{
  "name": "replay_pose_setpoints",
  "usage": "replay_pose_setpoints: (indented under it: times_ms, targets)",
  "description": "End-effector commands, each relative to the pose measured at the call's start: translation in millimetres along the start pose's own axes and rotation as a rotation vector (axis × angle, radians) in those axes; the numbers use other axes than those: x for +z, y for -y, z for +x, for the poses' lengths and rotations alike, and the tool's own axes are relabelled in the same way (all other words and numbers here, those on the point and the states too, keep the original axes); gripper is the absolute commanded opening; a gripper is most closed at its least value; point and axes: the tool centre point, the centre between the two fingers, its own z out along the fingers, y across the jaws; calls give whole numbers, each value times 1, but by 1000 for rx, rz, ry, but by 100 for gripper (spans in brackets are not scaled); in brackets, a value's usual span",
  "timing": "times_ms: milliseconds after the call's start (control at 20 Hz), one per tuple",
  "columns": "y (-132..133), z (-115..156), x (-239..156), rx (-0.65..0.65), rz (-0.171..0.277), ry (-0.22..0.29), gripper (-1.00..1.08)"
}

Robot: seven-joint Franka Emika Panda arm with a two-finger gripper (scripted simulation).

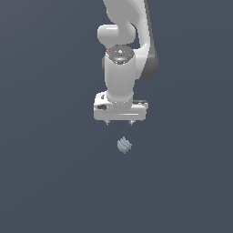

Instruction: Pick up the object and move it to a goal position.

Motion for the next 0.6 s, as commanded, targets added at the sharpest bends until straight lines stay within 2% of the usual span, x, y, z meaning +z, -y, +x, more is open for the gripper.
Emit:
replay_pose_setpoints:
  times_ms: [0, 550]
  targets:
    - [0, 0, 0, 0, 0, 0, 100]
    - [-1, 2, 0, 23, -3, 0, 100]
